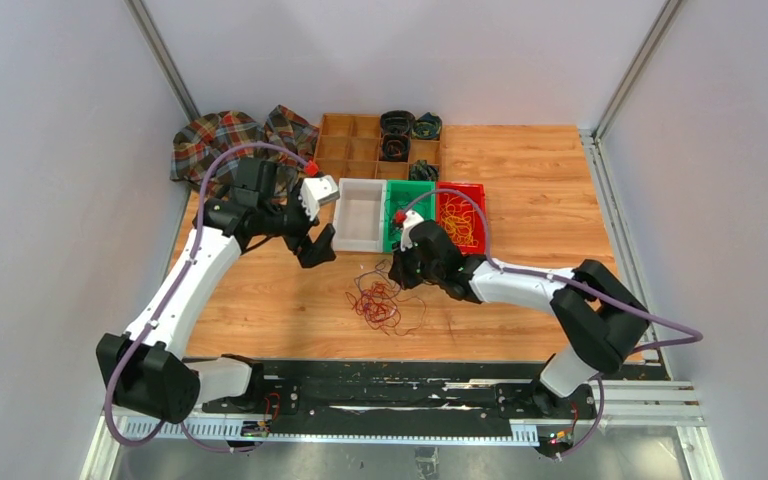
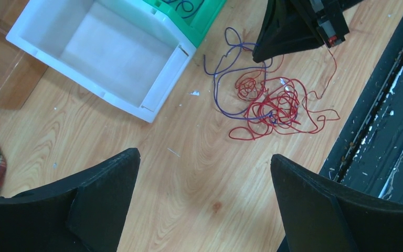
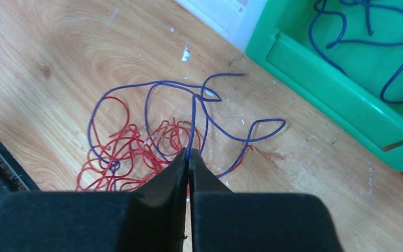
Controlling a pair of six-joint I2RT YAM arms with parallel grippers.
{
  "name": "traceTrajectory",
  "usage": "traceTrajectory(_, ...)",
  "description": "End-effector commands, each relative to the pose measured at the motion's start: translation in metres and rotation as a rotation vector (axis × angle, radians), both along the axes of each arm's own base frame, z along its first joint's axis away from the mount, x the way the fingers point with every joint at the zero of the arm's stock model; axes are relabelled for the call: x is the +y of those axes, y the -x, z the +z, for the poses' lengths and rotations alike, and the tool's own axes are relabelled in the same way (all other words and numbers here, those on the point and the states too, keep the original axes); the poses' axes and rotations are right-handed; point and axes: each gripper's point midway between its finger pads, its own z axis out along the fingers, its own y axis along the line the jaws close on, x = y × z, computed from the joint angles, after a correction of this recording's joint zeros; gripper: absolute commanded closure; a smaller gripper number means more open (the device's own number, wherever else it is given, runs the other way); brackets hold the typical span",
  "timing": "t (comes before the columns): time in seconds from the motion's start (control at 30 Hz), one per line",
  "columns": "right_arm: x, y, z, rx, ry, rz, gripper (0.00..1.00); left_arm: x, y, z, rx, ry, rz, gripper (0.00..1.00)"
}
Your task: Untangle the cables
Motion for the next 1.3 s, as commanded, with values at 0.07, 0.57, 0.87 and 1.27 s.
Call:
traceTrajectory(0.07,0.027,-0.001,0.084,-0.175,-0.16,0.127,0.99,-0.003,0.014,0.026,-0.105,0.012,-0.127,0.0)
traceTrajectory(0.57,0.075,0.07,0.218,-0.245,-0.454,0.637,0.99,-0.027,0.044,0.077,-0.42,0.009,-0.434,0.09)
traceTrajectory(0.87,0.081,0.085,0.232,-0.257,-0.473,0.728,0.99,-0.039,0.053,0.085,-0.554,-0.052,-0.557,0.24)
traceTrajectory(1.27,0.077,0.084,0.232,-0.284,-0.475,0.701,0.99,-0.046,0.066,0.097,-0.467,0.036,-0.509,0.74)
